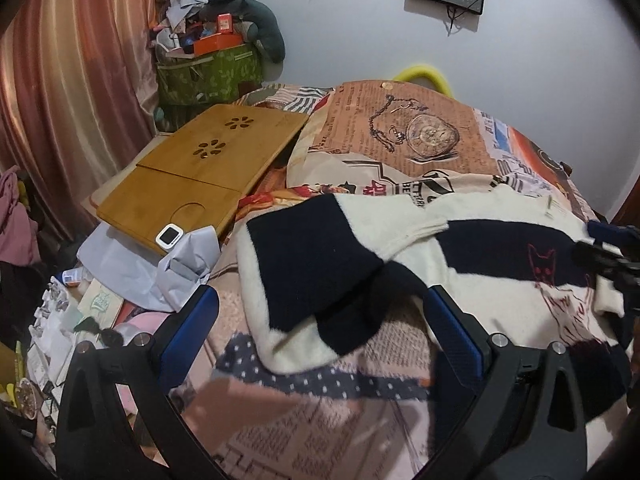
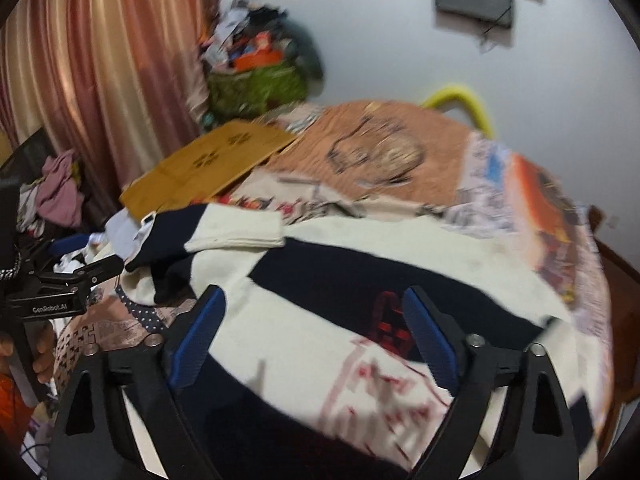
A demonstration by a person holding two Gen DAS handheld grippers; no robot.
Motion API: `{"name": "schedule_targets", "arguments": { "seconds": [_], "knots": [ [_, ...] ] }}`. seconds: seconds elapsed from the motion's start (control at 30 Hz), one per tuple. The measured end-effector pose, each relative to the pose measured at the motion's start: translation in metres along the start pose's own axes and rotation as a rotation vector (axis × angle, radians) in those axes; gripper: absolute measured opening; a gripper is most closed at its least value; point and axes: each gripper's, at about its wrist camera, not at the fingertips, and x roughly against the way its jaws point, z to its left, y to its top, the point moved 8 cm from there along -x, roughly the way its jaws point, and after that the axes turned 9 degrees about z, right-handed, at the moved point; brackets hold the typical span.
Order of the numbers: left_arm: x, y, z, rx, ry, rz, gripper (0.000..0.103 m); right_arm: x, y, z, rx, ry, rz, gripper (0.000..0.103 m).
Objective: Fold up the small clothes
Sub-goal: 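Grasp the striped sweater's sleeve cuff with the right gripper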
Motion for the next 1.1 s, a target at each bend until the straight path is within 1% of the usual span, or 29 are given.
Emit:
{"name": "schedule_targets", "arguments": {
  "seconds": [0.03, 0.1, 0.13, 0.2, 0.33, 0.4, 0.47, 0.53, 0.63, 0.73, 0.77, 0.83, 0.87, 0.9, 0.93, 1.03, 1.1],
  "knots": [
    [-0.003, 0.002, 0.001, -0.001, 0.002, -0.001, 0.103, -0.010, 0.003, 0.002, -0.002, 0.017, 0.022, 0.080],
    [-0.007, 0.005, 0.005, -0.002, 0.009, -0.006, 0.103, -0.033, 0.012, 0.005, -0.006, 0.050, 0.070, 0.074],
    [-0.008, 0.005, 0.007, 0.001, 0.006, -0.013, 0.103, -0.041, 0.015, 0.007, -0.002, 0.067, 0.092, 0.073],
    [-0.010, 0.005, 0.011, 0.011, -0.007, -0.018, 0.103, -0.061, 0.025, 0.012, 0.004, 0.102, 0.133, 0.066],
    [-0.019, 0.000, 0.017, 0.015, -0.033, 0.000, 0.103, -0.091, 0.042, 0.017, -0.024, 0.142, 0.175, 0.062],
    [-0.025, -0.002, 0.019, 0.015, -0.029, 0.011, 0.103, -0.106, 0.047, 0.021, -0.024, 0.140, 0.199, 0.062],
    [-0.028, -0.003, 0.020, 0.010, -0.024, 0.012, 0.103, -0.120, 0.050, 0.023, -0.021, 0.117, 0.218, 0.060],
    [-0.030, -0.005, 0.020, 0.007, -0.021, 0.009, 0.103, -0.136, 0.048, 0.024, -0.027, 0.106, 0.258, 0.058],
    [-0.031, -0.007, 0.019, 0.007, -0.025, 0.009, 0.103, -0.152, 0.044, 0.024, -0.046, 0.124, 0.294, 0.049],
    [-0.032, -0.007, 0.018, 0.005, -0.022, 0.011, 0.103, -0.154, 0.042, 0.030, -0.053, 0.135, 0.275, 0.040],
    [-0.032, -0.008, 0.019, 0.005, -0.022, 0.012, 0.103, -0.154, 0.042, 0.031, -0.049, 0.135, 0.269, 0.034],
    [-0.032, -0.008, 0.019, 0.003, -0.016, 0.015, 0.103, -0.152, 0.043, 0.032, -0.040, 0.120, 0.253, 0.028],
    [-0.031, -0.009, 0.019, 0.004, -0.015, 0.014, 0.103, -0.150, 0.043, 0.032, -0.029, 0.111, 0.243, 0.021],
    [-0.030, -0.009, 0.019, 0.004, -0.013, 0.014, 0.103, -0.149, 0.045, 0.031, -0.020, 0.105, 0.231, 0.012],
    [-0.028, -0.009, 0.019, 0.005, -0.011, 0.014, 0.103, -0.147, 0.046, 0.031, -0.017, 0.115, 0.221, 0.008],
    [-0.022, -0.009, 0.018, 0.006, -0.001, 0.011, 0.103, -0.137, 0.049, 0.029, -0.026, 0.139, 0.187, 0.008],
    [-0.016, -0.009, 0.016, 0.004, 0.005, 0.003, 0.103, -0.125, 0.051, 0.028, -0.024, 0.138, 0.154, 0.007]
  ]
}}
